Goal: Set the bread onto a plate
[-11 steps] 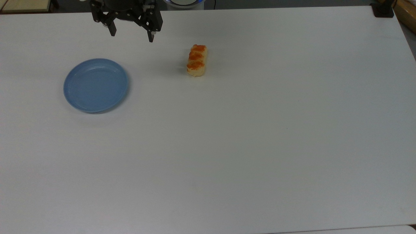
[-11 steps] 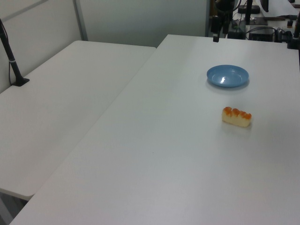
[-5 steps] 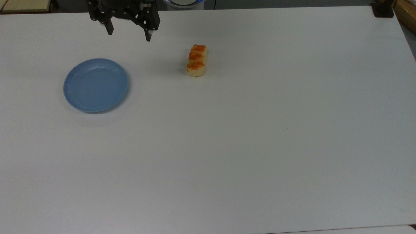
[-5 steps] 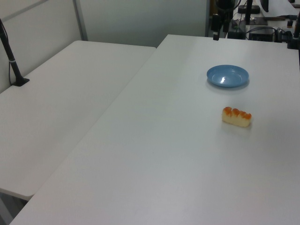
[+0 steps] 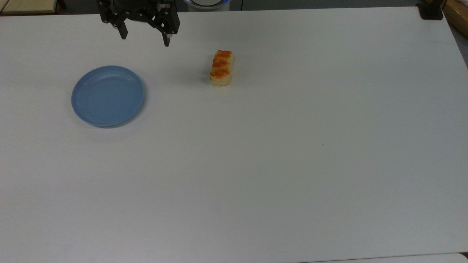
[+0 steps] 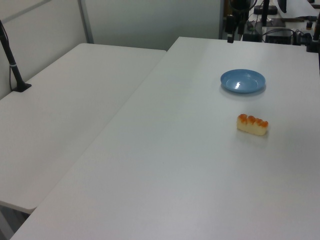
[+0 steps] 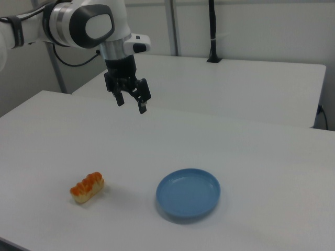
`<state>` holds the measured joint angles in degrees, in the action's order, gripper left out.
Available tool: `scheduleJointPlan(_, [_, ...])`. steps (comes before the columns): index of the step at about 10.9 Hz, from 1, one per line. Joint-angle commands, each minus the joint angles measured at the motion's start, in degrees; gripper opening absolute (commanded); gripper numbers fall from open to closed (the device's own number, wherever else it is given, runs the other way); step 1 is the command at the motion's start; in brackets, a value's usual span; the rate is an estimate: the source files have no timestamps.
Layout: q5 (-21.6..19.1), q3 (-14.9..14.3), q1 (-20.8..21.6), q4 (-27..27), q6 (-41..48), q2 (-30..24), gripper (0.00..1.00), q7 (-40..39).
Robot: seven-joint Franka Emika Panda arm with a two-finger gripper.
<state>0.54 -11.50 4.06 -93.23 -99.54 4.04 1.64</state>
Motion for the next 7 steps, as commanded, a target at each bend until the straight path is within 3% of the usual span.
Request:
scheduleJointPlan(1, [0.07, 0.16, -0.02, 0.33, 1.02, -0.53, 1.0, 0.47])
scheduleJointPlan(5, [-0.63, 0.68, 1.3, -1.07, 1.46, -2.1, 1.0, 1.08])
scheduleJointPlan(7, [-0.8, 1.29, 3.49, -5.71, 1.37, -5.25, 1.0, 1.26])
